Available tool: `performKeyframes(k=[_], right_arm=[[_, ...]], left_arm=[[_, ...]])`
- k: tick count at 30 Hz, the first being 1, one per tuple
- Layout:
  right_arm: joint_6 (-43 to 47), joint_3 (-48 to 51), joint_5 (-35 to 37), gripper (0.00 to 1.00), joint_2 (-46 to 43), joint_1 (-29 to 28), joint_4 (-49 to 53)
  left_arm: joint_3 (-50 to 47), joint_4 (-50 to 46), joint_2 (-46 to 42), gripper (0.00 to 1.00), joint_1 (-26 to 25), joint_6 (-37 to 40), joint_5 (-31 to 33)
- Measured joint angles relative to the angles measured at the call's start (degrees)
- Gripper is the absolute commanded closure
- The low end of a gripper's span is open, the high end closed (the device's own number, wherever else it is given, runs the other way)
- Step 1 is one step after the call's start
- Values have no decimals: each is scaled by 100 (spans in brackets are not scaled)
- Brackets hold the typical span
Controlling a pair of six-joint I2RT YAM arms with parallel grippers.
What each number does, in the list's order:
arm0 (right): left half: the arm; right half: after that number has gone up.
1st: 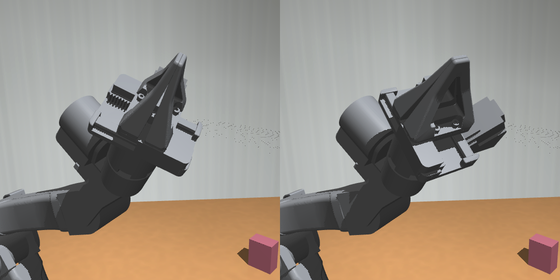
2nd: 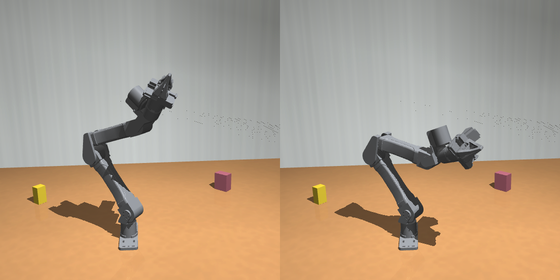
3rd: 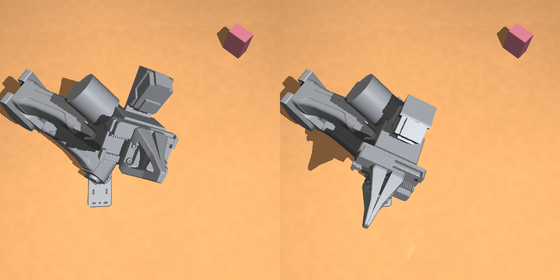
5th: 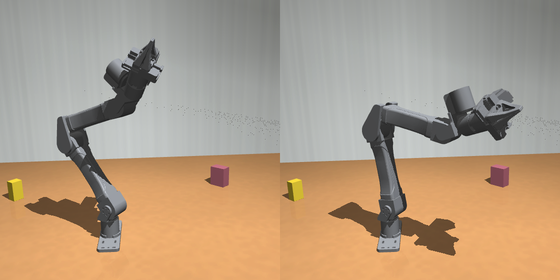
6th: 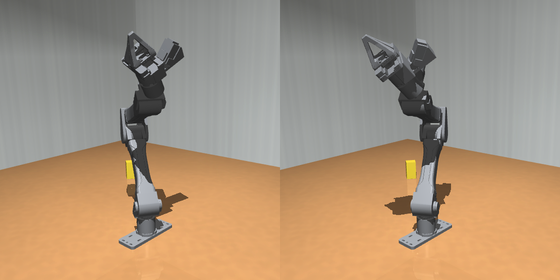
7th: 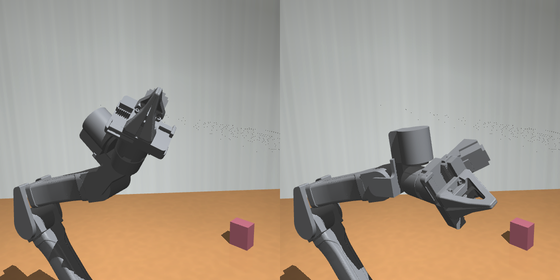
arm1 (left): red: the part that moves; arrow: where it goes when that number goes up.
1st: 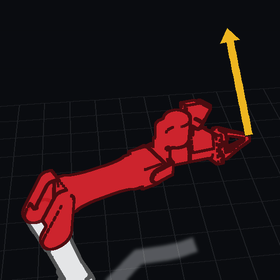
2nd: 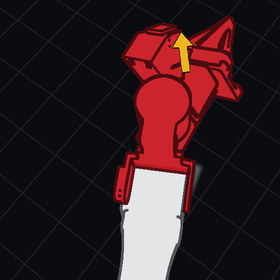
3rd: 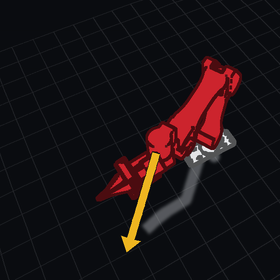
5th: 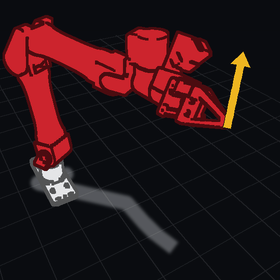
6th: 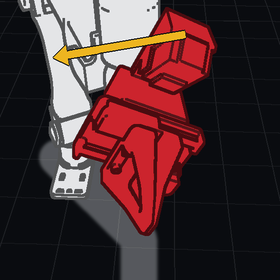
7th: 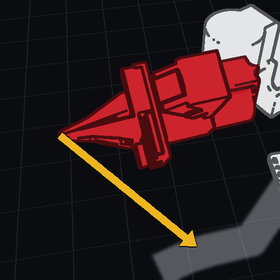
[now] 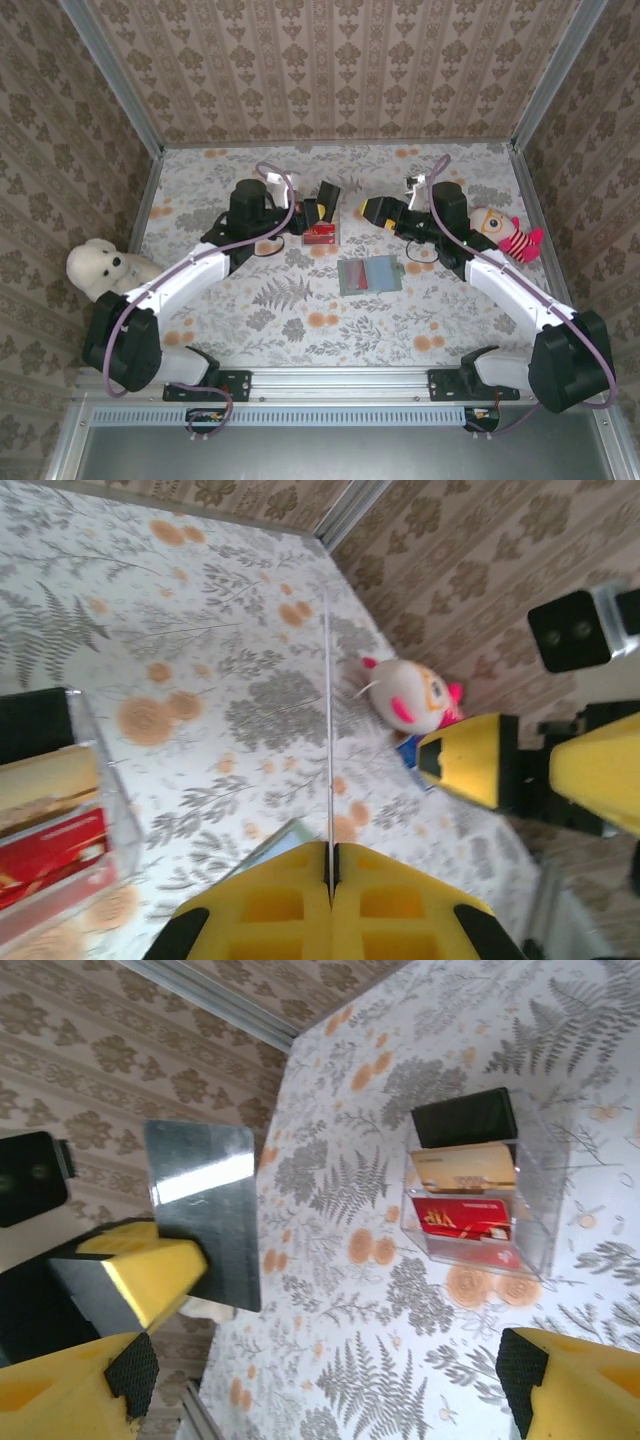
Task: Take the credit cards out of the card holder
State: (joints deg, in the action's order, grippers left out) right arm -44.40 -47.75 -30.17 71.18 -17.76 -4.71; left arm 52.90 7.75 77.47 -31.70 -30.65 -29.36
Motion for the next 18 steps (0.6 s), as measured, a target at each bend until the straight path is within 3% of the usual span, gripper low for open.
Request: performKeyframes(k=[3, 18], right_arm=[[140, -7, 50, 0, 0, 0, 299], [398, -20, 542, 0, 0, -2, 1652]], left_arm=[[332, -715, -7, 100, 74, 837, 212], [1665, -2428, 501, 100, 529, 4277, 420]])
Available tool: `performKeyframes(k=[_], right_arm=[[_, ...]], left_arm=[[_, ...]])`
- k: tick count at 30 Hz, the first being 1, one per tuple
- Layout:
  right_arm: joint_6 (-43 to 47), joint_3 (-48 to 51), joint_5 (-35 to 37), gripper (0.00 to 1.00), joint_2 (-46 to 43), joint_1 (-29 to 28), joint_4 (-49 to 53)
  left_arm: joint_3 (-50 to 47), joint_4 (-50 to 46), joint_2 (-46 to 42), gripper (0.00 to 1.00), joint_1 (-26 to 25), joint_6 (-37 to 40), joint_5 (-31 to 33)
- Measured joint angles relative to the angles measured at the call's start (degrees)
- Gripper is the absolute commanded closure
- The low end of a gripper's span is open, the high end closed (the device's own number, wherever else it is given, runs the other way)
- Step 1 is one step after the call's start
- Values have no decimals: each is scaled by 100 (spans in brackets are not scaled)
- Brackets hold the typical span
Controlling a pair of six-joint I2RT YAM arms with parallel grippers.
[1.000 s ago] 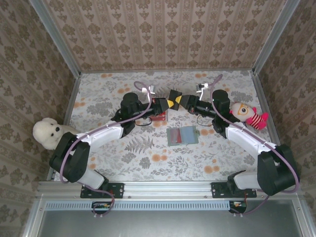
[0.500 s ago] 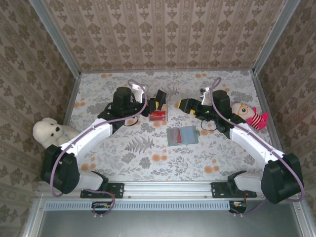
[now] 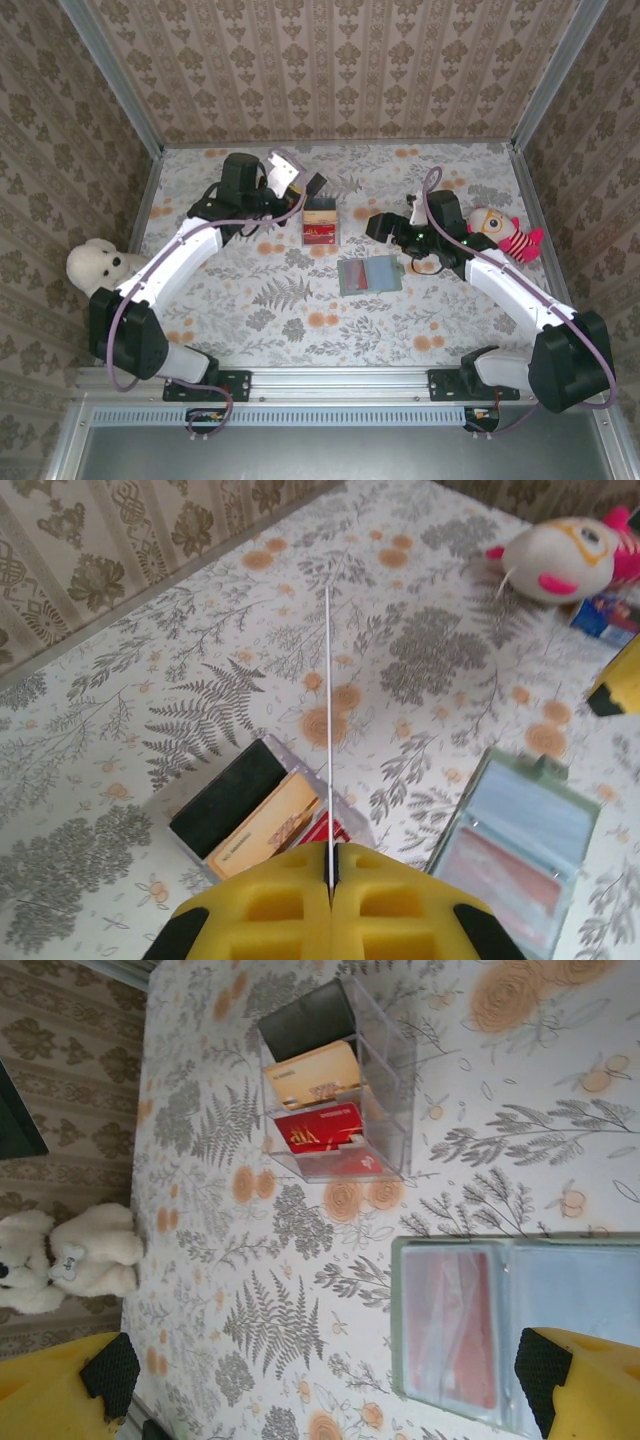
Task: Take the credit cards out of the card holder
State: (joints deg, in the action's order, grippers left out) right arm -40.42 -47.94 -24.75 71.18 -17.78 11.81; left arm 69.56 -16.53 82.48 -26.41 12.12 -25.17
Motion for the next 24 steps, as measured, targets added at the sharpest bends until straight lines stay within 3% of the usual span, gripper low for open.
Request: performKeyframes(k=[14, 24], right_arm=[[35, 164, 205, 0, -81, 0, 256], [133, -81, -13, 0, 914, 0, 367]], left_arm=[[2015, -1659, 2208, 100, 455, 3195, -636], [4107, -3167, 3875, 100, 496, 4721, -693]])
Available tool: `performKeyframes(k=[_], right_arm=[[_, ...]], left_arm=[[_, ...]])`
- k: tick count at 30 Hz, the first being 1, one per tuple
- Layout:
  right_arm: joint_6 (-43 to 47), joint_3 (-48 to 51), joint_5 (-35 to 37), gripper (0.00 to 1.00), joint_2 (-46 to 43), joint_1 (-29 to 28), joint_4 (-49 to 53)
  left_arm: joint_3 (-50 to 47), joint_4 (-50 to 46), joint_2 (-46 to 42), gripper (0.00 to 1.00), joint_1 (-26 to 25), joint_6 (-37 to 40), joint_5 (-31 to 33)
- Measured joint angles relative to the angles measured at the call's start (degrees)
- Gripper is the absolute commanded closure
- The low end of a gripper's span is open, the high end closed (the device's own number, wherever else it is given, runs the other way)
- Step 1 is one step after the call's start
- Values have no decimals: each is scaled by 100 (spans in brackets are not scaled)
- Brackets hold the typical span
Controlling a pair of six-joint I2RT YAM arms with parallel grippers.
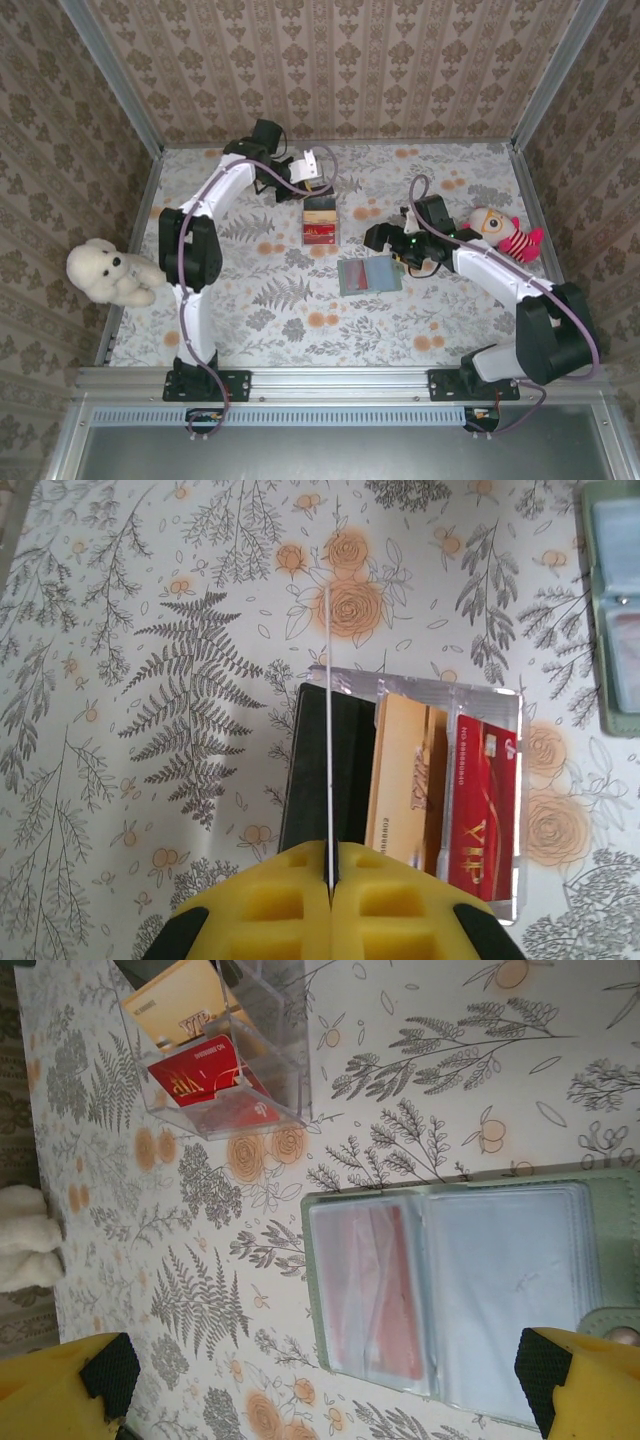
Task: Take the credit cards out of the card holder
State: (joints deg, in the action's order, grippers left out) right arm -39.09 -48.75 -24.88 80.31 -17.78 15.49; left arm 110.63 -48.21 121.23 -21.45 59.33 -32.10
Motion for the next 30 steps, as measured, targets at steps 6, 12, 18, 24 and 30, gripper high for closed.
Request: performKeyframes(k=[6, 12, 18, 24, 30], right_arm=[[-26, -103, -262, 0, 295, -11, -24], [-98, -125, -402, 0, 514, -72, -79], [-195, -125, -422, 0, 570, -92, -197], [-267, -138, -424, 0, 581, -92, -216], [-295, -190, -426, 0, 691, -92, -249]], left_arm=[[363, -533, 358, 100, 55, 678, -116], [459, -625, 586, 100, 55, 896, -109], [479, -581, 782, 100, 55, 999, 4], [498, -522, 828, 100, 55, 1058, 79], [577, -505, 841, 97, 55, 1099, 79]])
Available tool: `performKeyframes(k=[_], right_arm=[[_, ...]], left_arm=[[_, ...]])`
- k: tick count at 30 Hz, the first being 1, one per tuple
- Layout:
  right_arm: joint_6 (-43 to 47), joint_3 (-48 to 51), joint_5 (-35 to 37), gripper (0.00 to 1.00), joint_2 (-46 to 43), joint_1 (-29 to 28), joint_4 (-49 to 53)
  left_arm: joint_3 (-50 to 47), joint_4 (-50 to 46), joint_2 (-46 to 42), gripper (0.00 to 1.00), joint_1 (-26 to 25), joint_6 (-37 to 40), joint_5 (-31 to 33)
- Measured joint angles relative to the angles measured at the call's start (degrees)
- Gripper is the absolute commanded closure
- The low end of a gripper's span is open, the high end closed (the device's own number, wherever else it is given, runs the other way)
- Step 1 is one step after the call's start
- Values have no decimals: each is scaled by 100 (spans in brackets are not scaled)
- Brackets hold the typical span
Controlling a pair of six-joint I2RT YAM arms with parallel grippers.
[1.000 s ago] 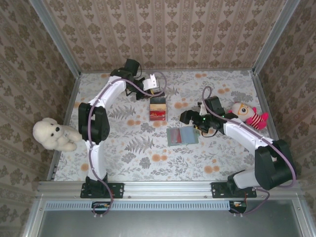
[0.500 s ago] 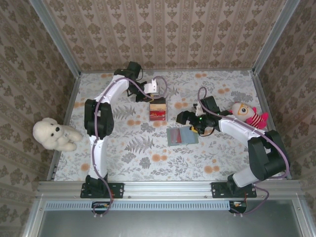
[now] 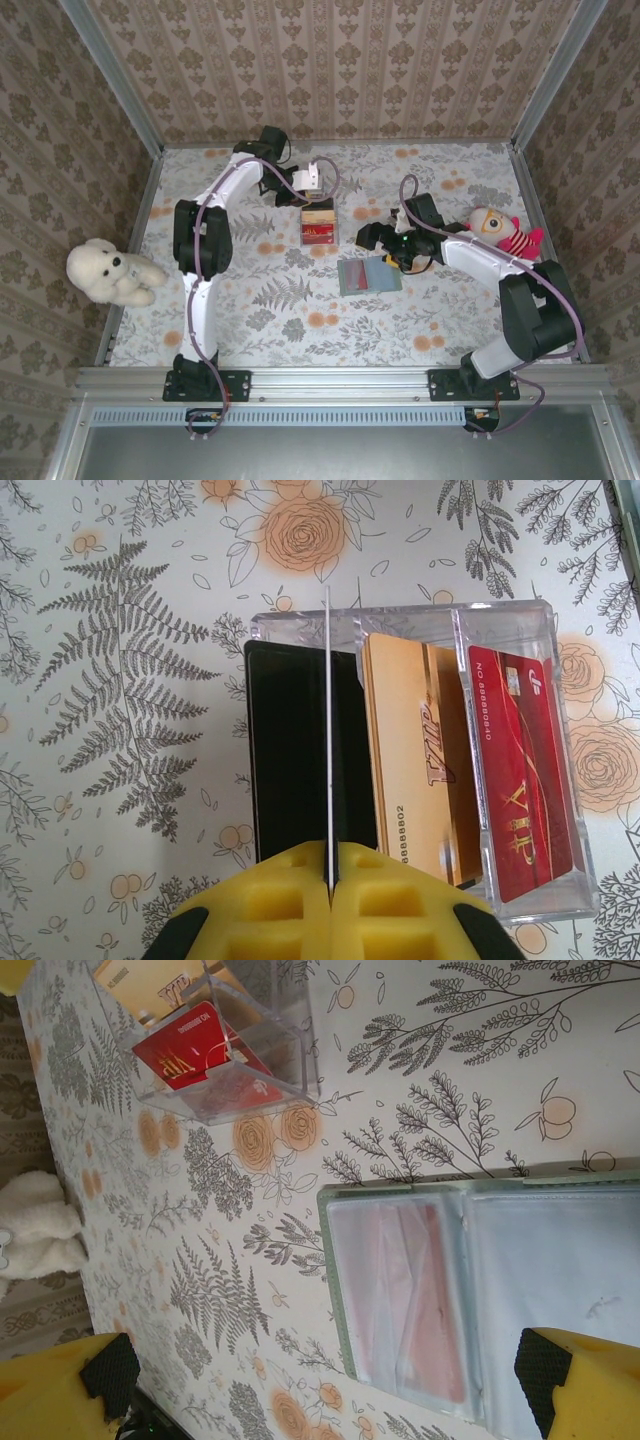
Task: Take the credit cards out of the card holder
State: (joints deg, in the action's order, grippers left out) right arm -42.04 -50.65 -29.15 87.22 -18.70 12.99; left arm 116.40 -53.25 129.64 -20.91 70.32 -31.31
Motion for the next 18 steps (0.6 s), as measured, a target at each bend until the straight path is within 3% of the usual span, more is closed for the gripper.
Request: performKeyframes(k=[8, 18], right_arm=[[-35, -4, 0, 0, 66, 0, -15], [-35, -31, 0, 0, 66, 0, -15]], left_arm=[[114, 105, 127, 86, 0, -20, 72], [114, 302, 166, 64, -7, -160, 190]])
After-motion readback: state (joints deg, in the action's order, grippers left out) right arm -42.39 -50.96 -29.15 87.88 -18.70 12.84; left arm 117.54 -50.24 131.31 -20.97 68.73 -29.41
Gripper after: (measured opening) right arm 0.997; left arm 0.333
